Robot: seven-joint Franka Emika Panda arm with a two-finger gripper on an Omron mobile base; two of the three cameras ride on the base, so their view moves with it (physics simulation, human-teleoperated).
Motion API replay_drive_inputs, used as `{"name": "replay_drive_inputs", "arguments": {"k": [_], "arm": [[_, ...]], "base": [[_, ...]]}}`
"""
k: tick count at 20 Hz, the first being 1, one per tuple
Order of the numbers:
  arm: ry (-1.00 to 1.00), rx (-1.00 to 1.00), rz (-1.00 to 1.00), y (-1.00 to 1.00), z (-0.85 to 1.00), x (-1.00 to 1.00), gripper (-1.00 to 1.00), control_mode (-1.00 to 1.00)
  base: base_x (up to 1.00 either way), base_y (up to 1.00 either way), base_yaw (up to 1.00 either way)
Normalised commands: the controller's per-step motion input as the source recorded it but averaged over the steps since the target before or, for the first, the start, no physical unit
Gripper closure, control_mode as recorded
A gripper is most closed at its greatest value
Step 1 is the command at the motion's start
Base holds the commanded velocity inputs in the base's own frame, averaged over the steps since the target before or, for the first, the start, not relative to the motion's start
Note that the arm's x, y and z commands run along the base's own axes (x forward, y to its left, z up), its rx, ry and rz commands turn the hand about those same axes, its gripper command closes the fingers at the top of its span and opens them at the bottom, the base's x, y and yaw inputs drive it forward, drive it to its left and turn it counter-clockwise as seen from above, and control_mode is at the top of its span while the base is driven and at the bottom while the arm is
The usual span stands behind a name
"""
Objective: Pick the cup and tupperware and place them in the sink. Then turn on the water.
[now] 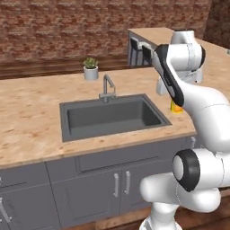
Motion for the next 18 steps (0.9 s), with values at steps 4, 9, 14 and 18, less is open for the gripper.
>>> {"name": "replay_drive_inputs", "arguments": {"k": [4,9,14,18], "arm": [[0.0,0.0,0.0,0.0,0.0,0.0,1.0,1.0],[0.0,0.0,0.0,0.0,0.0,0.0,1.0,1.0],[0.0,0.0,0.0,0.0,0.0,0.0,1.0,1.0],[0.0,0.0,0.0,0.0,0.0,0.0,1.0,1.0]], "base": [[0.27,0.67,0.07],[0.25,0.81,0.05],[0.6,0.44,-0.03],[0.65,0.23,-0.11]]}}
